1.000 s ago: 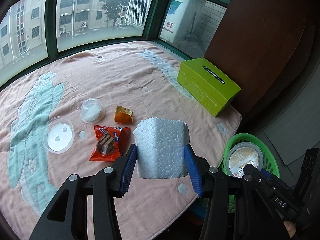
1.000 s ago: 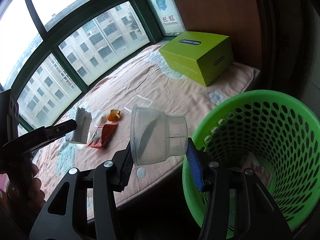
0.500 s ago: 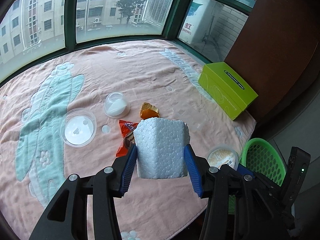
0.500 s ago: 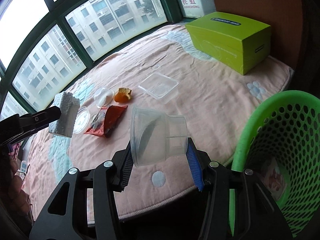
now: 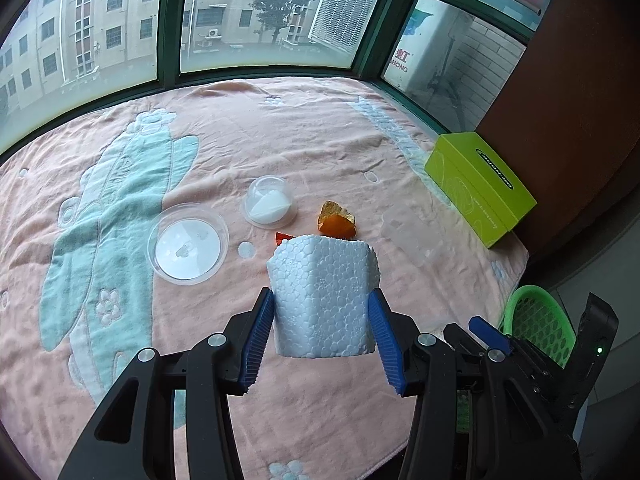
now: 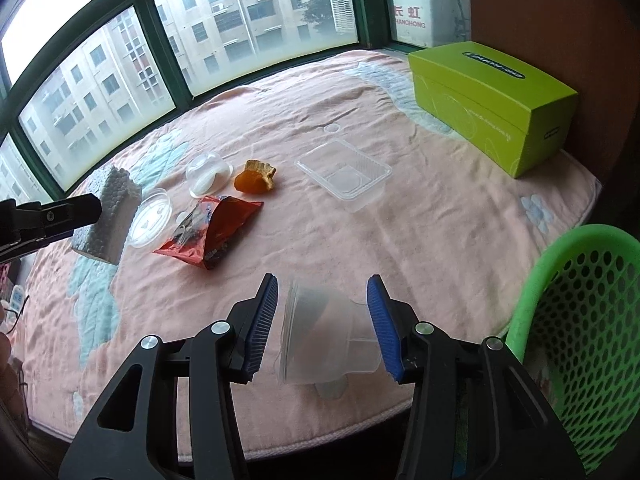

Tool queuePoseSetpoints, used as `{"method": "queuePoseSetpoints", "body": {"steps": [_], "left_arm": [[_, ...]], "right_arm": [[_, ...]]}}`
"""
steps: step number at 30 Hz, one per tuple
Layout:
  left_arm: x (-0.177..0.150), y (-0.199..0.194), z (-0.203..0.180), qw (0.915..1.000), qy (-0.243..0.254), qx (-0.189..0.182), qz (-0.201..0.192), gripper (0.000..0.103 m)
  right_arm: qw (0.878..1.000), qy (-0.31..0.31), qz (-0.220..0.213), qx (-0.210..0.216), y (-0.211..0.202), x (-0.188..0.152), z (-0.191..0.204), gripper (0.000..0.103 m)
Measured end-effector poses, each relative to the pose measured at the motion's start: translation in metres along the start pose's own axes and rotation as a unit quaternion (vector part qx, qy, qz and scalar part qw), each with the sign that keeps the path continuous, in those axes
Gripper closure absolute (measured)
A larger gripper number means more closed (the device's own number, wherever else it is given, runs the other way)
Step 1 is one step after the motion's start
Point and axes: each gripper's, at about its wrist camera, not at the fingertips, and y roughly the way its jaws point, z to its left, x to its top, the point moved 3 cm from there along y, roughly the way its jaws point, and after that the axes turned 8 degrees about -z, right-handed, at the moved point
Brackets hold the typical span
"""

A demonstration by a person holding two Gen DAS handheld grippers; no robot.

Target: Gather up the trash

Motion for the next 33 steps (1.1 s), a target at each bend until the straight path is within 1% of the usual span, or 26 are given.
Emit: {"method": "queuePoseSetpoints", "body": {"steps": [2, 5, 9, 12, 15, 16, 18, 22, 24, 27, 29, 31, 33], "left_arm": [[0.0, 0.001, 0.002, 1.0, -0.002, 0.0, 0.001, 0.056], [0.0, 0.002, 0.005, 1.0, -0.006, 0.0, 0.001, 0.056], [0.001, 0.004, 0.007, 1.0, -0.008, 0.002, 0.002, 0.056], [0.002, 0.004, 0.009, 1.0, -0.008, 0.003, 0.002, 0.056], [0.002, 0.005, 0.01, 1.0, -0.008, 0.002, 0.003, 0.056], [0.003, 0.005, 0.01, 1.0, -0.008, 0.002, 0.003, 0.056], [0.003, 0.006, 0.012, 1.0, -0.008, 0.002, 0.003, 0.056], [0.003, 0.006, 0.014, 0.9999, -0.01, 0.003, 0.004, 0.056], [0.002, 0.007, 0.015, 0.9999, -0.01, 0.003, 0.005, 0.056], [0.0, 0.008, 0.015, 0.9999, -0.011, 0.001, 0.008, 0.056], [0.0, 0.007, 0.015, 0.9999, -0.01, 0.001, 0.007, 0.056], [0.001, 0.006, 0.016, 0.9999, -0.01, 0.003, 0.006, 0.056], [0.002, 0.005, 0.017, 0.9999, -0.012, 0.004, 0.004, 0.056]], "right_arm": [[1.0, 0.002, 0.001, 0.001, -0.001, 0.001, -0.002, 0.055], [1.0, 0.012, 0.001, 0.01, -0.002, 0.004, -0.005, 0.051], [1.0, 0.017, 0.002, 0.008, 0.0, 0.009, -0.01, 0.05], [0.999, 0.027, 0.007, 0.016, -0.002, 0.008, -0.013, 0.048], [0.999, 0.043, 0.003, 0.026, -0.012, 0.003, -0.016, 0.042], [0.999, 0.048, 0.002, 0.024, -0.016, 0.0, -0.017, 0.041], [0.998, 0.055, 0.0, 0.029, -0.022, -0.005, -0.019, 0.036], [0.995, 0.082, 0.011, 0.053, -0.03, -0.017, -0.021, 0.033], [0.993, 0.097, 0.022, 0.067, -0.026, -0.021, -0.022, 0.03], [0.993, 0.102, 0.025, 0.061, -0.018, -0.022, -0.022, 0.03], [0.992, 0.104, 0.026, 0.065, -0.012, -0.02, -0.021, 0.03], [0.993, 0.094, 0.036, 0.061, -0.004, -0.02, -0.017, 0.03], [0.993, 0.091, 0.03, 0.067, -0.005, -0.017, -0.013, 0.03]]}}
